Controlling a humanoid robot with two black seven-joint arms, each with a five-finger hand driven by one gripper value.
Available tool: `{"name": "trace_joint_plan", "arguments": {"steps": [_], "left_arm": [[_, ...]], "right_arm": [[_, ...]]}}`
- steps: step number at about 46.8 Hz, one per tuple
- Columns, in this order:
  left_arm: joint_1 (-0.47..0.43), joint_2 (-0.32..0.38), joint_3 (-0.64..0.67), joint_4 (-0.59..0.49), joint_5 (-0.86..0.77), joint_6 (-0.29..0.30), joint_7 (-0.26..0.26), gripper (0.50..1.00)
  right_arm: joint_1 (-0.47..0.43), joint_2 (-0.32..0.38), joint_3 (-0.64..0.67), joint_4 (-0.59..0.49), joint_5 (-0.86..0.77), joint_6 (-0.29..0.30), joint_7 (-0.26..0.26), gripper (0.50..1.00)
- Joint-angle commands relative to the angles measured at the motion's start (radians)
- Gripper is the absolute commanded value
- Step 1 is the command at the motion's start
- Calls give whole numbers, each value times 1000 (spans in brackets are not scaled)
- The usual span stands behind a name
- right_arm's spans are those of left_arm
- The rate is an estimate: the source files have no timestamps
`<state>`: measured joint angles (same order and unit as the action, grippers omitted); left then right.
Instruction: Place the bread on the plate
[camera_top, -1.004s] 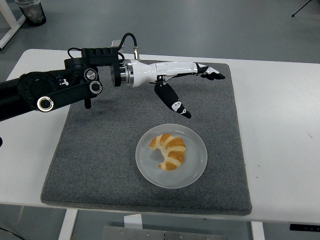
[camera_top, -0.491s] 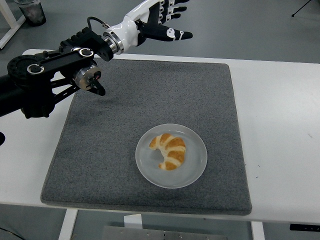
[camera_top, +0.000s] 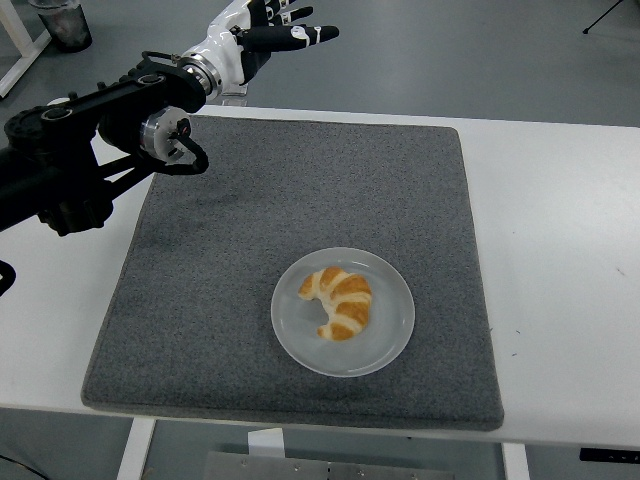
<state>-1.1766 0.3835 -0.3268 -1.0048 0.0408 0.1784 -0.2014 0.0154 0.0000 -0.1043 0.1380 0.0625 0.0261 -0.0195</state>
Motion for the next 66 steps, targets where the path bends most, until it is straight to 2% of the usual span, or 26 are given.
{"name": "trace_joint_plan", "arguments": {"steps": [1,21,37,45,66], "left_arm": [[0,-2,-5,0,-9,0,0,992],[5,0,-28,29,-78,-2,-3,992],[61,3,-31,54,-137,-13,-13,992],[104,9,-87,46,-179,-10,-13,992],[161,123,-106,46,-180,-14,-4,992]], "right_arm": [[0,0,0,0,0,0,0,952],[0,0,0,0,0,0,1,952],[0,0,0,2,0,0,1,952],[0,0,0,0,0,0,0,954],[1,0,0,0,0,0,0,954]]}}
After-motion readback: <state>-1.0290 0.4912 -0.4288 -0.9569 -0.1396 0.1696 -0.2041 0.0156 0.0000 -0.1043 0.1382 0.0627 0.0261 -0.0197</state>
